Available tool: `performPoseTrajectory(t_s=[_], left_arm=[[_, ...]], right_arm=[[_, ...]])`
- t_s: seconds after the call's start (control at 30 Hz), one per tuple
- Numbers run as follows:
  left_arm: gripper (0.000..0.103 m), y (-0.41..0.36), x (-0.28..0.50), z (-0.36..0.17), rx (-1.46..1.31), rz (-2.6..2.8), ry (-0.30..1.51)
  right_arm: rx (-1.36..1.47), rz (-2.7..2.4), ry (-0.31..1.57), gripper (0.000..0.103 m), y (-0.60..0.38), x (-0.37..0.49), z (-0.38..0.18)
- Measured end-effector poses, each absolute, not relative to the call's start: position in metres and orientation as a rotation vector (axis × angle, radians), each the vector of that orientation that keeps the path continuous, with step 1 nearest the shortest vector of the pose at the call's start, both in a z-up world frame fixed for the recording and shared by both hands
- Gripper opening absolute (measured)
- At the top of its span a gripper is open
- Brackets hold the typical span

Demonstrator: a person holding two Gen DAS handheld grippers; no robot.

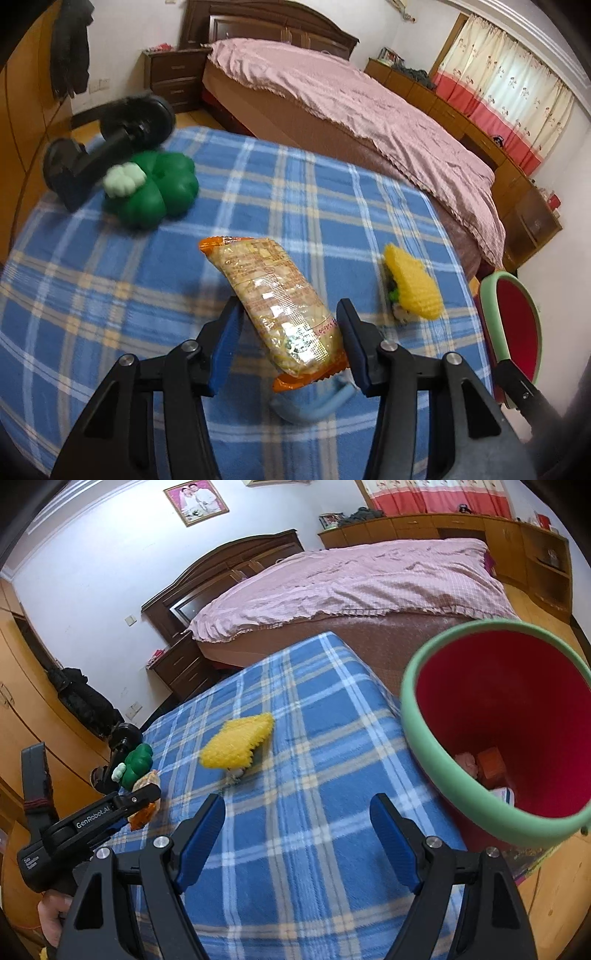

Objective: Collect trash
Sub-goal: 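Grasp the snack packet with the left tool, then grasp the yellow foam net with the right tool while the left tool holds the snack packet, then carry the snack packet and foam net over the red bucket with both tools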

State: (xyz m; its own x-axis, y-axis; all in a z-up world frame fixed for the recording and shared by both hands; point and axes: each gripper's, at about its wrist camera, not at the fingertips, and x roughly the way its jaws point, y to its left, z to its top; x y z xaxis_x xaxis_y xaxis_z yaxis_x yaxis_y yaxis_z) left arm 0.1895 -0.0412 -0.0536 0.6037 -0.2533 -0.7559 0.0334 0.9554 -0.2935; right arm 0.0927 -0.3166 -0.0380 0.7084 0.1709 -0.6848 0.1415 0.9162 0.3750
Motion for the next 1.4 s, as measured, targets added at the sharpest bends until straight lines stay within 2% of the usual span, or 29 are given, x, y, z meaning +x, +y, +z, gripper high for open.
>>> performPoseTrajectory(t_s=[0.27, 0.7, 0.8, 0.87, 1.0, 1.03, 1.23, 1.4], left_arm=[[0.053, -0.017, 0.193, -0.057, -0.270, -0.107, 0.879], [0.053, -0.001, 0.194, -0.076, -0.329, -0.130, 0.898], [0.053, -0.002, 0.196, -0.078, -0.334, -0.141, 0.902], [0.053, -0.002, 0.196, -0.080, -0.337, -0.146, 0.904], [0.053, -0.003, 0.196, -0.081, -0.341, -0.153, 0.908], [0.053, -0.003, 0.196, -0.081, -0.342, -0.154, 0.909], [0.053, -0.003, 0.194, -0.077, -0.345, -0.160, 0.899], [0.053, -0.007, 0.185, -0.067, -0.340, -0.172, 0.881]], right_arm=[[0.371, 0.059, 0.803, 0.083, -0.284, 0.127, -0.036], [0.295, 0.053, 0.890, 0.083, -0.246, 0.191, -0.065], [0.293, 0.042, 0.900, 0.073, -0.247, 0.199, -0.070], [0.294, 0.039, 0.899, 0.057, -0.247, 0.200, -0.071], [0.304, 0.044, 0.876, 0.043, -0.252, 0.198, -0.069], [0.305, 0.047, 0.869, 0.035, -0.253, 0.197, -0.068], [0.307, 0.048, 0.818, 0.028, -0.258, 0.185, -0.055], [0.296, 0.060, 0.784, 0.027, -0.260, 0.168, -0.042]])
